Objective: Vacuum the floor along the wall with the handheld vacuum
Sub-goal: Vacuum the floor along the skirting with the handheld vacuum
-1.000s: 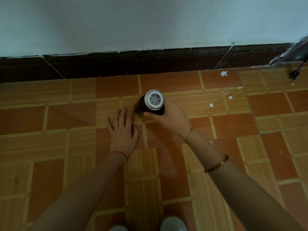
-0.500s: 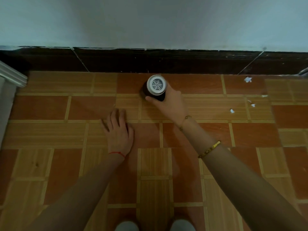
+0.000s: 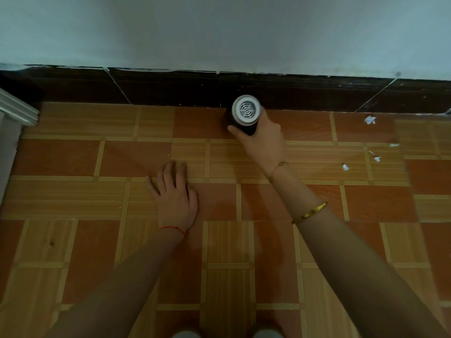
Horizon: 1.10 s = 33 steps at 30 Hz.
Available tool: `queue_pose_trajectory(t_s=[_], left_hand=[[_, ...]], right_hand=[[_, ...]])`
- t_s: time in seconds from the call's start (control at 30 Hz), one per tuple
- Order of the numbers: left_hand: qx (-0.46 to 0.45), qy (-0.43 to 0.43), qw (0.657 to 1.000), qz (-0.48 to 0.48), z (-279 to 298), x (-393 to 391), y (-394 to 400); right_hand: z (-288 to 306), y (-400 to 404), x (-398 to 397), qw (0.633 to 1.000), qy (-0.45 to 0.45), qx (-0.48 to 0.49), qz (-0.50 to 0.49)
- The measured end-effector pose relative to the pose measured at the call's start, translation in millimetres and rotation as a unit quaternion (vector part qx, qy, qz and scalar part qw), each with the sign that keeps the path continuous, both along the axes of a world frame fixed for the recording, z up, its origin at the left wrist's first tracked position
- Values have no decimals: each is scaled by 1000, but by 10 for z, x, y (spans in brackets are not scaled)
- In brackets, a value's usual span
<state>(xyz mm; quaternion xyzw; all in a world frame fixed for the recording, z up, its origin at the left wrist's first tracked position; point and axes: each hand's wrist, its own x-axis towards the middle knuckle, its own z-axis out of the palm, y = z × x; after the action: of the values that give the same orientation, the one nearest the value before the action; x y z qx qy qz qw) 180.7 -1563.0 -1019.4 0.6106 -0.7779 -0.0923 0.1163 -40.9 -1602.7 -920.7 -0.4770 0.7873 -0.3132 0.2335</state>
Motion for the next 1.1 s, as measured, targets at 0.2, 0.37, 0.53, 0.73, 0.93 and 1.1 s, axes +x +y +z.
queue_pose_trajectory(t_s=[0.2,0.37,0.53,0.73,0.93,1.1], left_hand=[[3,12,1000,1,-4,0,3],[10,15,1000,1,-24,2,-3],[22,-28,999,-3,-24,-6,-4],[30,-77,997,-10,15,-44,0],[27,-56,997,-41,91,-92,49],[33,-16,994,-100,174,-369,131]], right_hand=[[-23,50,-57,1000,-9,7,0],[4,212,130,991,-66,36,113],[54,381,73,987,-89,54,123],[67,611,-174,999,-16,32,-8],[96,920,-142,993,-17,89,69],[202,1163,-190,983,-90,117,109]])
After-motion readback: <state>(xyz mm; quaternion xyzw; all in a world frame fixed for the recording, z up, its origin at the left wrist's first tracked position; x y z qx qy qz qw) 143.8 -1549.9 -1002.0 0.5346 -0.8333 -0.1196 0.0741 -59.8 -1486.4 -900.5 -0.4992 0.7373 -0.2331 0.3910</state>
